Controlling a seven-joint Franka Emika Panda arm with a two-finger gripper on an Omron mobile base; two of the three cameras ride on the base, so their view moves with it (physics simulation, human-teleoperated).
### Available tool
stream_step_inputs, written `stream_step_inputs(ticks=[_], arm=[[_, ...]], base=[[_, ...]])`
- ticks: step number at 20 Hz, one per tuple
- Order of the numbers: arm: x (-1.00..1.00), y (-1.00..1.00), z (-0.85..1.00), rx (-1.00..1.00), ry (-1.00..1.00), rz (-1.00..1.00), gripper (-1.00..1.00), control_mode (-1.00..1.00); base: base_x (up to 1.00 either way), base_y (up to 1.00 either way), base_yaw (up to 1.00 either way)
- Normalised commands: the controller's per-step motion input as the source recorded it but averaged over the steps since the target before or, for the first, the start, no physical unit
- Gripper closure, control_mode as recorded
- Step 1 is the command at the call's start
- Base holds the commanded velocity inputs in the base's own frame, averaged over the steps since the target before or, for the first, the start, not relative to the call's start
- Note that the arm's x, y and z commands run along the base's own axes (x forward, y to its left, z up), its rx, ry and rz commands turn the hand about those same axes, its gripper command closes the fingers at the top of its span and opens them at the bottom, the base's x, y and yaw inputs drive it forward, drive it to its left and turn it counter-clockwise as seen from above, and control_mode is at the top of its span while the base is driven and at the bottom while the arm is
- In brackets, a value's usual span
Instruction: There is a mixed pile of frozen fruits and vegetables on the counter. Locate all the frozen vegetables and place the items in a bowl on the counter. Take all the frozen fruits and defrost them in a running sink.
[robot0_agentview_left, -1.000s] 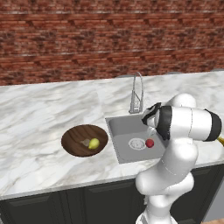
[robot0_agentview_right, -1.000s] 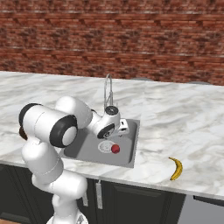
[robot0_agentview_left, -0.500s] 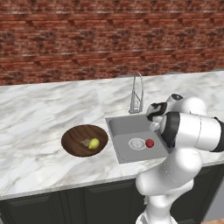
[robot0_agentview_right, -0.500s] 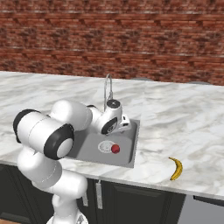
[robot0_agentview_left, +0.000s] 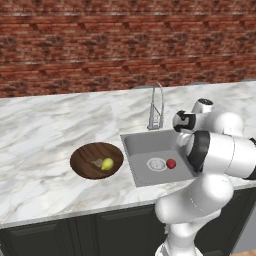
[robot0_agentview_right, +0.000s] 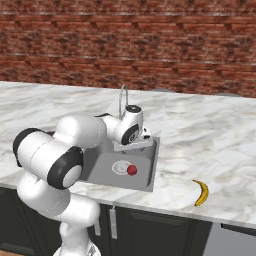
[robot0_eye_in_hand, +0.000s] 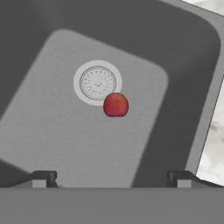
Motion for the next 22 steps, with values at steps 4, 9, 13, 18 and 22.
stream_step_inputs(ticks=[4, 9, 13, 18, 22], arm=[[-0.12, -0.26, 0.26, 0.03, 0.10, -0.08, -1.00, -1.00], [-0.05, -0.21, 0.04, 0.00, 0.04, -0.15, -1.00, -1.00], [-0.01, -0.20, 0.08, -0.02, 0.07, -0.15, -1.00, -1.00], [-0.02, -0.18, 0.01, -0.03, 0.03, -0.15, -1.00, -1.00], [-0.01, -0.28, -0.05, 0.00, 0.03, -0.13, -1.00, -1.00]], base=[[0.00, 0.00, 0.00], [0.00, 0.00, 0.00], [0.00, 0.00, 0.00], [0.00, 0.00, 0.00], [0.00, 0.00, 0.00]])
